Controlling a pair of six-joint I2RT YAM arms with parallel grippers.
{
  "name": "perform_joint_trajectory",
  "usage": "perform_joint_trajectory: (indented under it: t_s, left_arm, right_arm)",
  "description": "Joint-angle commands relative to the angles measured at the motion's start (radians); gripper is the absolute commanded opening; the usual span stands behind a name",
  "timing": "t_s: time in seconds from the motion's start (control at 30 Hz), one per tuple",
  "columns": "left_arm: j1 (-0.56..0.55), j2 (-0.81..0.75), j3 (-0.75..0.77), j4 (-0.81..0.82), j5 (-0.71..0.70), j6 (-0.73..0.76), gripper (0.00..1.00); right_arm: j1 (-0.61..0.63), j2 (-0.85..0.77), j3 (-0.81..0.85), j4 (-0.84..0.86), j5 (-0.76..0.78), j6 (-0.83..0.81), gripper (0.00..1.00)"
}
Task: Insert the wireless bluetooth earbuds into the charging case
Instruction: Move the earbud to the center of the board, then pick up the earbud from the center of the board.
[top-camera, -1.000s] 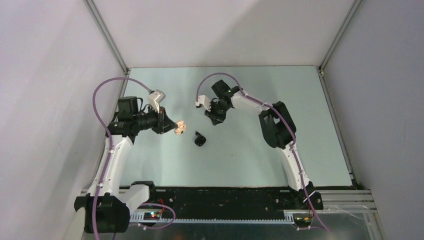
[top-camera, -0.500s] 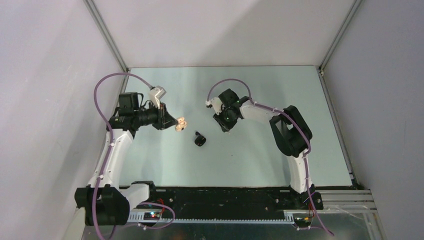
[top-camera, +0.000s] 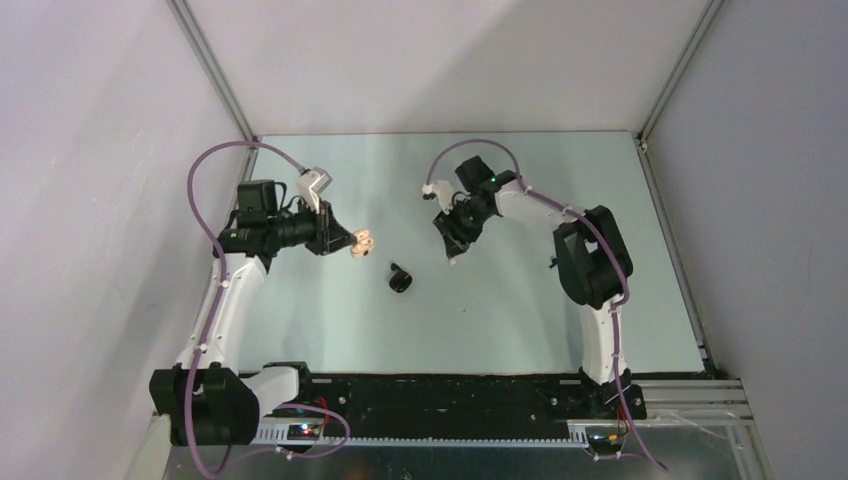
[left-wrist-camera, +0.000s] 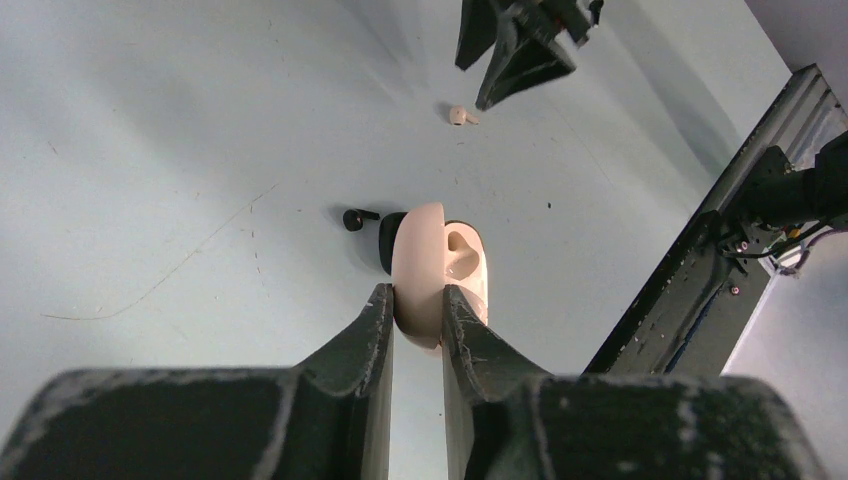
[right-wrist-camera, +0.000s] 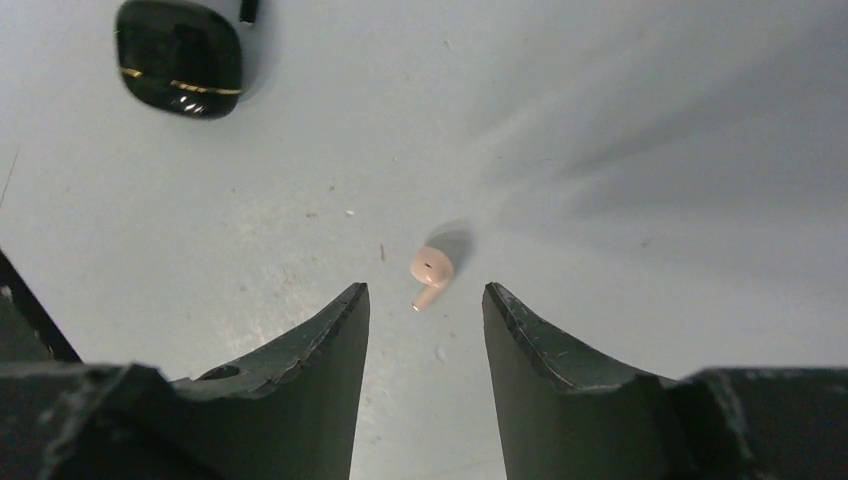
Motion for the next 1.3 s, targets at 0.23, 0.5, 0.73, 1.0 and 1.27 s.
perform_joint_trajectory:
  t_s: [0.23,0.5,0.73,1.0,1.27]
  left_arm:
    - [0.008,-0.037,0.03,0.023,-0.009,0.002,0.0]
    - [0.008,-0.061,0.018,0.024,-0.02,-0.009,0.0]
    - [0.008,-0.068,0.006,0.023,-0.023,-0.009,0.0]
    - [0.008,-0.072,0.002,0.023,-0.028,-0.007,0.0]
    - [0.007,-0.07,0.001,0.023,-0.029,-0.007,0.0]
  right_arm:
    - [-0.047,0.007,0.13,-0.323,-0.222,-0.841,0.39]
    - [-0.003,0.103,0.244,-0.377,-0.183,-0.88,0.34]
    - [0.032,0.123,0.213,-0.347,-0.094,-0.932,0.35]
    - [0.037,0.149,0.221,-0.319,-0.07,-0.903,0.36]
    - [0.039,0.194,0.274,-0.328,-0.065,-0.87,0.34]
